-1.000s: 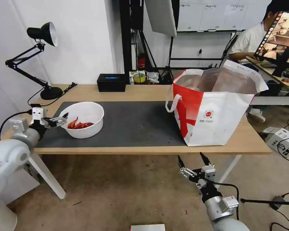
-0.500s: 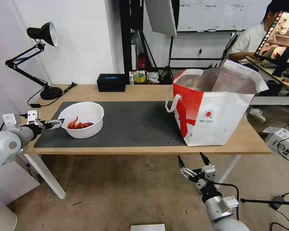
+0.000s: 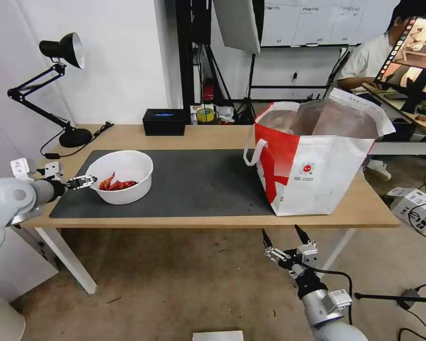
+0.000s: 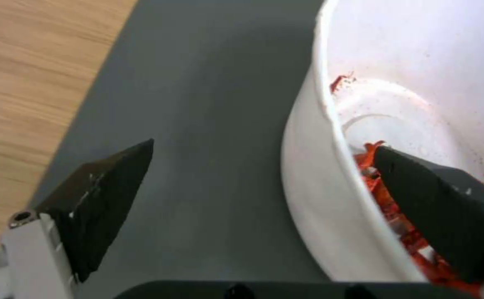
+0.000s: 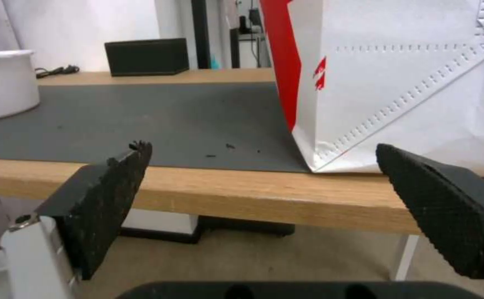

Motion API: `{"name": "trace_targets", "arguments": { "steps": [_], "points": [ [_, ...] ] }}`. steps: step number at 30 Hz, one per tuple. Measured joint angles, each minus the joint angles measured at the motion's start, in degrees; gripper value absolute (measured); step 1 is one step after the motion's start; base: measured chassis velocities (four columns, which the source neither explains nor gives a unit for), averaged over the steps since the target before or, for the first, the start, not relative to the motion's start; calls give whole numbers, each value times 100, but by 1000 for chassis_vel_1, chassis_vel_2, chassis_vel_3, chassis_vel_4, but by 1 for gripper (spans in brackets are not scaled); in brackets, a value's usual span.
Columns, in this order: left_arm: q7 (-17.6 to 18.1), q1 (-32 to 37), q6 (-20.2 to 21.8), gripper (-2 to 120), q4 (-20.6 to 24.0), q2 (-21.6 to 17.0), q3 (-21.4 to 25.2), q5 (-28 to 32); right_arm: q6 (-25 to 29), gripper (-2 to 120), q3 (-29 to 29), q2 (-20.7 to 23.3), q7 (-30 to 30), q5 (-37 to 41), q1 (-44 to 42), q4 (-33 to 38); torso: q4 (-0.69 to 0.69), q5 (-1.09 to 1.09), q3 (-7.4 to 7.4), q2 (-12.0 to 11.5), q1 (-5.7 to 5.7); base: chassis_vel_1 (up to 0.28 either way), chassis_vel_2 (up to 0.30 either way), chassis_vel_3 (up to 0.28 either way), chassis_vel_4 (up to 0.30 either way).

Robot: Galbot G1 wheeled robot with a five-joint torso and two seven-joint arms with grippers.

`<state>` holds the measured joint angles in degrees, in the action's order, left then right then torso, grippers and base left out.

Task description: Pick up the trash from the table and place it into the takeout bag.

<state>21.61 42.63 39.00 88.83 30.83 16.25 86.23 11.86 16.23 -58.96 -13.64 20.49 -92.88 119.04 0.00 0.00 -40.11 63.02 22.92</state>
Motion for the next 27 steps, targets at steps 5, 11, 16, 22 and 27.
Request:
{"name": "trace_targets", "arguments": {
  "steps": [5, 11, 16, 22, 27],
  "points": [
    [161, -287, 21, 100, -182, 125, -265, 160, 0, 100, 0, 0, 0, 0, 0, 0, 0, 0, 0, 0, 0, 0, 0, 0, 0],
    [231, -481, 33, 100, -294, 184, -472, 257, 0, 100, 0, 0, 0, 0, 0, 0, 0, 1, 1, 1, 0, 0, 0, 0, 0],
    [240, -573, 33, 100, -333, 235, -540, 270, 0, 100, 0, 0, 0, 0, 0, 0, 0, 1, 0, 1, 0, 0, 0, 0, 0],
    [285, -625, 16, 93, -338, 282, -603, 270, 0, 100, 0, 0, 0, 0, 0, 0, 1, 1, 0, 1, -1, 0, 0, 0, 0],
    [286, -625, 2, 84, -339, 285, -614, 269, 0, 100, 0, 0, 0, 0, 1, 0, 1, 1, 1, 1, 0, 0, 0, 0, 0]
  ]
}}
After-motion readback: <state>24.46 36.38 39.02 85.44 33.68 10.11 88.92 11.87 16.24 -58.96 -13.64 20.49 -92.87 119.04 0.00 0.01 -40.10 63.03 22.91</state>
